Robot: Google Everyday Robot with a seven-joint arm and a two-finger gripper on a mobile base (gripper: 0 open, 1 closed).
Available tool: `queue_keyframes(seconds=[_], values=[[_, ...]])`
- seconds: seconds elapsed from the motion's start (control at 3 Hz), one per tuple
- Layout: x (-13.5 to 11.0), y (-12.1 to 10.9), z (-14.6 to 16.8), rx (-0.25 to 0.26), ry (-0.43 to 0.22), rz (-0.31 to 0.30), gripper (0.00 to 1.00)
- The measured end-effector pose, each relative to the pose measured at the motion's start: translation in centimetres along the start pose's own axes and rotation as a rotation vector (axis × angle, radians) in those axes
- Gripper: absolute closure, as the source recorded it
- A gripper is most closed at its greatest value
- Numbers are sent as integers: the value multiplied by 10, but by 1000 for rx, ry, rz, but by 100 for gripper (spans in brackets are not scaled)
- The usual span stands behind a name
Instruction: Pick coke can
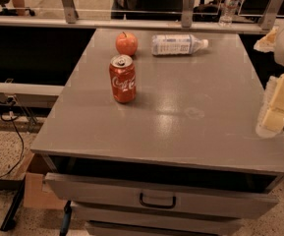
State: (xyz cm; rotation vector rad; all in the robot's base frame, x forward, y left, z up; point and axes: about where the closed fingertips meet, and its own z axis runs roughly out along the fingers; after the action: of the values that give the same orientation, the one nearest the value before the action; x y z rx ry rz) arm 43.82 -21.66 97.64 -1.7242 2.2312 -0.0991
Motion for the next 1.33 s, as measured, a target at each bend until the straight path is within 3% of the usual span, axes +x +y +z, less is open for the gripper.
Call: queue_keyframes(seconds=[0.33, 0.67, 1.0, 1.33], values=[[0, 0, 0, 0, 0, 0, 0], [-6, 1, 4, -9, -65, 4, 0], [-18, -3, 30, -29, -270, 19, 0], [-55, -2, 43, -44, -482, 22, 0]])
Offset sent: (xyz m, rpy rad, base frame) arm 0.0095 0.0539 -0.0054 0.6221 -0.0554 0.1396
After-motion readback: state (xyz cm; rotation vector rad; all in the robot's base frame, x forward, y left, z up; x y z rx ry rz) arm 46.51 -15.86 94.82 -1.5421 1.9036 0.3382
